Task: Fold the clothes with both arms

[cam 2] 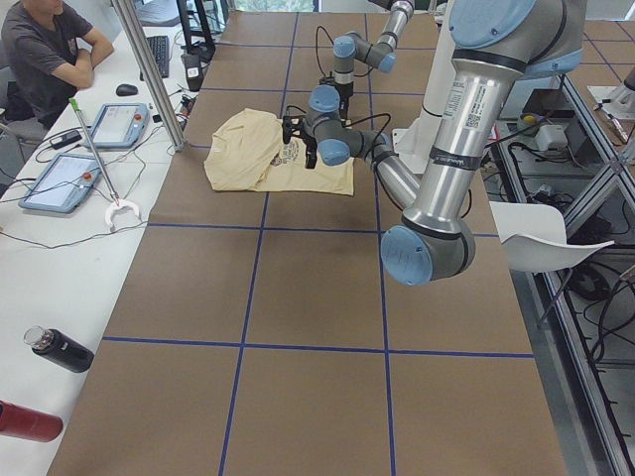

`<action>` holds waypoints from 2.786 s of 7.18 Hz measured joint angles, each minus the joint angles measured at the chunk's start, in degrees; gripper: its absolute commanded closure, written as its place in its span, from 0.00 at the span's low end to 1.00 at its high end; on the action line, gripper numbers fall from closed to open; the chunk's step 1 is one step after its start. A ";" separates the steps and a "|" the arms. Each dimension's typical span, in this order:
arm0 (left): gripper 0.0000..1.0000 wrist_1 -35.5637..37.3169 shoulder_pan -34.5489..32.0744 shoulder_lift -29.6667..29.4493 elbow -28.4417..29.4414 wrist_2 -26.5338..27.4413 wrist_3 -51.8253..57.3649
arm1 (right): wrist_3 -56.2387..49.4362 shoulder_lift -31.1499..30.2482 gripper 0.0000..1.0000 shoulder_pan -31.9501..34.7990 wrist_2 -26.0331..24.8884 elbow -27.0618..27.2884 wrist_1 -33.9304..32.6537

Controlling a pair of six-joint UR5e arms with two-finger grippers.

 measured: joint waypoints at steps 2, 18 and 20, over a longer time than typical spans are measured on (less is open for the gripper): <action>0.00 0.06 0.00 0.01 -0.10 0.00 -0.12 | 0.01 -0.02 1.00 -0.07 0.06 -0.05 -0.03; 0.10 13.41 17.50 0.47 -0.22 16.23 -2.07 | -0.16 0.11 1.00 2.40 2.39 2.03 0.83; 0.11 13.58 18.17 1.03 0.03 16.33 -2.01 | -0.16 0.11 1.00 2.53 2.39 2.03 0.85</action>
